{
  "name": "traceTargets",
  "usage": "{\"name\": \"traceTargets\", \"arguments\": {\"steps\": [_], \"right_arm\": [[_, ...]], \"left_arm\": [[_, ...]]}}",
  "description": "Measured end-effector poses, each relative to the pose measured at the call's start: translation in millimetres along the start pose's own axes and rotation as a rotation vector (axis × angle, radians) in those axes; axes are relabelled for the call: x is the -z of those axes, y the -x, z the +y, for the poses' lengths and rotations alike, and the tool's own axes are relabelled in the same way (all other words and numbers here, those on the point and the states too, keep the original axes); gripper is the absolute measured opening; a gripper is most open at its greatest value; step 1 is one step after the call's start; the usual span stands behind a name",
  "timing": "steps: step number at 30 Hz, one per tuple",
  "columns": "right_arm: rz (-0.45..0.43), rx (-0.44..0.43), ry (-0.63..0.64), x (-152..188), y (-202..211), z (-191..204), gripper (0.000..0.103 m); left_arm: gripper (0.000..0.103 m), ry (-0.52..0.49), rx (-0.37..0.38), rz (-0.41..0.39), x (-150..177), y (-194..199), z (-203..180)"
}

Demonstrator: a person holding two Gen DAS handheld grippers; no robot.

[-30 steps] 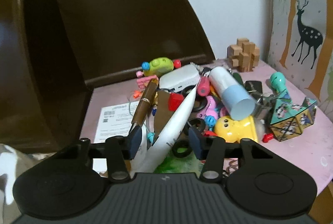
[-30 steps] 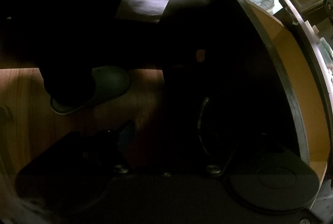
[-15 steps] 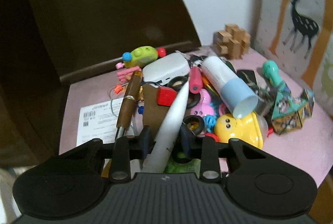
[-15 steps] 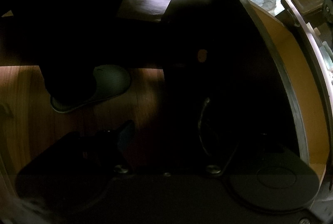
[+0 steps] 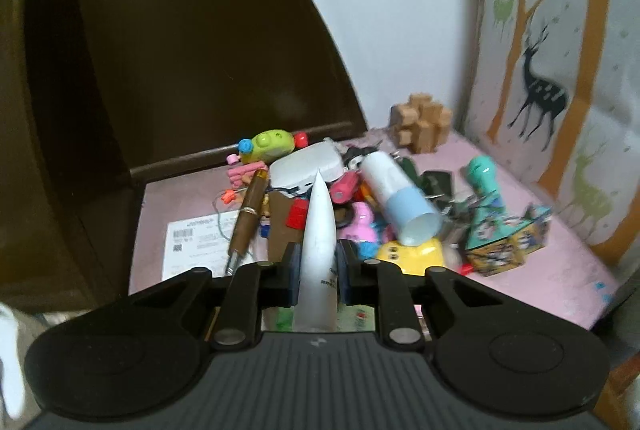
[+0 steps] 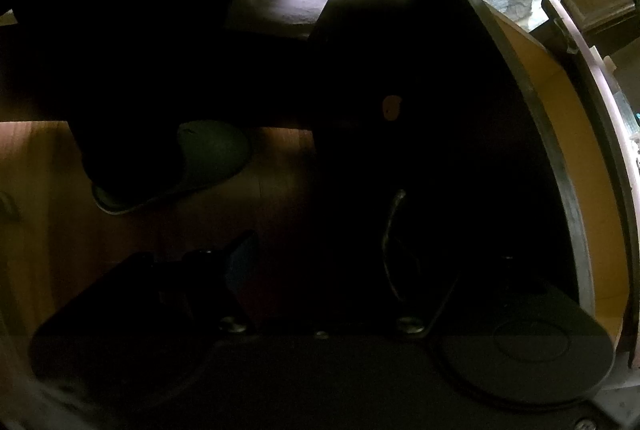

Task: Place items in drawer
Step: 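Carry the white tube into the open drawer and release it, then grasp the green tissue pack on the nightstand with the left tool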

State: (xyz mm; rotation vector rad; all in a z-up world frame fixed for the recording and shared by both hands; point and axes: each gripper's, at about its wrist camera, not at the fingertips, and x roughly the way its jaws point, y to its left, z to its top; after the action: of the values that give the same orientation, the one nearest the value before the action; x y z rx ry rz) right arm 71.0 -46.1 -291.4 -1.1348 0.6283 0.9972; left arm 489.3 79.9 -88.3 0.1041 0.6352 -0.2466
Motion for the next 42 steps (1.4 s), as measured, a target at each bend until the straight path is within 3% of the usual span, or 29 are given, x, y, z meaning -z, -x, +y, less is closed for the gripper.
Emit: {"name": "traceTargets", "arguments": {"steps": [6, 10, 14, 18, 24, 36, 37, 39, 40, 42], "right_arm": [[0.005, 0.000, 0.002, -1, 0, 0, 0.074], [0.006, -0.002, 0.005, -1, 0, -1, 0.074], [0.008, -0.002, 0.005, -2, 0, -2, 0.074], [0.004, -0.005, 0.011, 2, 1, -3, 0.074], [0.005, -0.004, 0.015, 2, 1, -2, 0.074], [0.011, 0.003, 0.007, 0, 3, 0, 0.075], [0.011, 0.002, 0.006, -1, 2, 0, 0.075], [0.011, 0.001, 0.003, -3, 2, -1, 0.075], [0.011, 0.002, 0.003, -3, 2, 0, 0.075], [0.011, 0.004, 0.005, -3, 2, 0, 0.075]], "left_arm": [[0.018, 0.040, 0.146, -0.022, 39, 57, -34], [0.018, 0.067, 0.258, 0.055, 83, 76, -59], [0.018, 0.076, 0.301, 0.178, 124, 58, -84], [0.018, 0.020, 0.213, 0.305, 159, 18, -100], [0.018, -0.026, 0.089, 0.402, 188, -33, -106], [0.018, 0.071, 0.098, 0.456, 215, -55, -99], [0.021, 0.071, 0.091, 0.455, 215, -55, -99], [0.046, 0.068, 0.076, 0.453, 214, -55, -100], [0.067, 0.071, 0.072, 0.446, 213, -54, -99], [0.068, 0.088, 0.076, 0.427, 210, -52, -99]]}}
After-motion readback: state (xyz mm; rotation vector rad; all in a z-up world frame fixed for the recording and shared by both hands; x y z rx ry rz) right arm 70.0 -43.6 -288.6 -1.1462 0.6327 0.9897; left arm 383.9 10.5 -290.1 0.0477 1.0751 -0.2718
